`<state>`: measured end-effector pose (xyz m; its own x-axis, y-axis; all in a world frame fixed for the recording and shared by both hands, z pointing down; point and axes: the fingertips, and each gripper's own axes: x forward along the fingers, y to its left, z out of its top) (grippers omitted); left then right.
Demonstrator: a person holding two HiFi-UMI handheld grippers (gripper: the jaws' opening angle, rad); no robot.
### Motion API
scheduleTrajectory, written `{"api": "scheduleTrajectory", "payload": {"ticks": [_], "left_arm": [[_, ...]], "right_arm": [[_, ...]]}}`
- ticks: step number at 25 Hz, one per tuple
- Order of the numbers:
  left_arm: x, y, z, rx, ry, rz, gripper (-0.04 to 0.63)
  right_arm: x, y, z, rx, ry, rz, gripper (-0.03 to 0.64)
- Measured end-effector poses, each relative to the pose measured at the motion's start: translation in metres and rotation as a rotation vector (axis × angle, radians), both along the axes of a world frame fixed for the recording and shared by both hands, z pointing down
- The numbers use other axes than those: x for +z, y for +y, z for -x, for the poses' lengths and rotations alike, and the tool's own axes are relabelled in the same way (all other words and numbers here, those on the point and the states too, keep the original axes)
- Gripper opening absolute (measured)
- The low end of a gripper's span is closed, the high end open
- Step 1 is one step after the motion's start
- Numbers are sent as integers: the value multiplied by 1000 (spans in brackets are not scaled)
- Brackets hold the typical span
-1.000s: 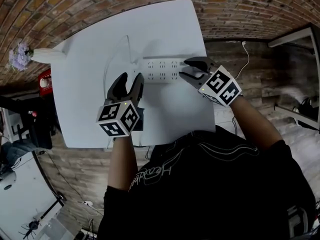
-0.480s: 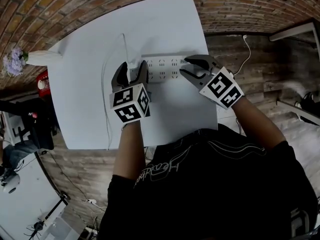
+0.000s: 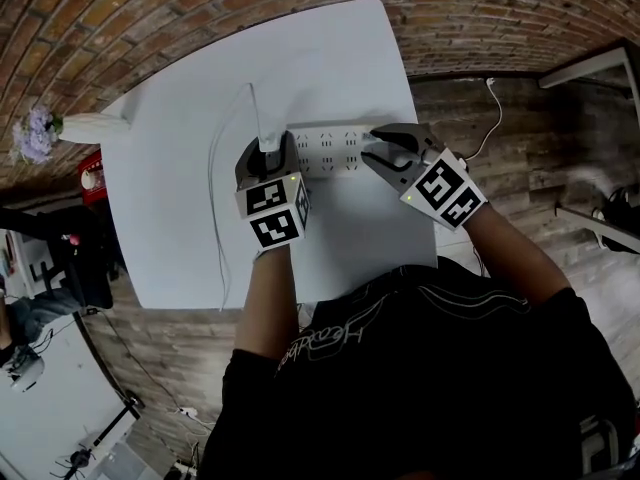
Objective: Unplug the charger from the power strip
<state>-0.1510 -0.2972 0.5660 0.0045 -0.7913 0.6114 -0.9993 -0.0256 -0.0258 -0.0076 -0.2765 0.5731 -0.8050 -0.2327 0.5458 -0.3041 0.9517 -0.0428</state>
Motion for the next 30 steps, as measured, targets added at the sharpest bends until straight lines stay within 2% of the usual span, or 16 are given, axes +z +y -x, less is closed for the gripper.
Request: {"api": "scheduleTrajectory", "payload": {"ticks": [7, 26, 30], "left_arm": [[0, -1, 0, -15, 3, 7, 138], [-6, 1, 3, -8, 155, -8, 133], [-5, 1, 3, -13, 136, -9, 133]], "right_arm": [[-1, -1, -1, 3, 0, -5, 121], [-3, -1, 1, 24, 3, -15, 118], [-2, -1, 2, 27, 9, -9, 118]]}}
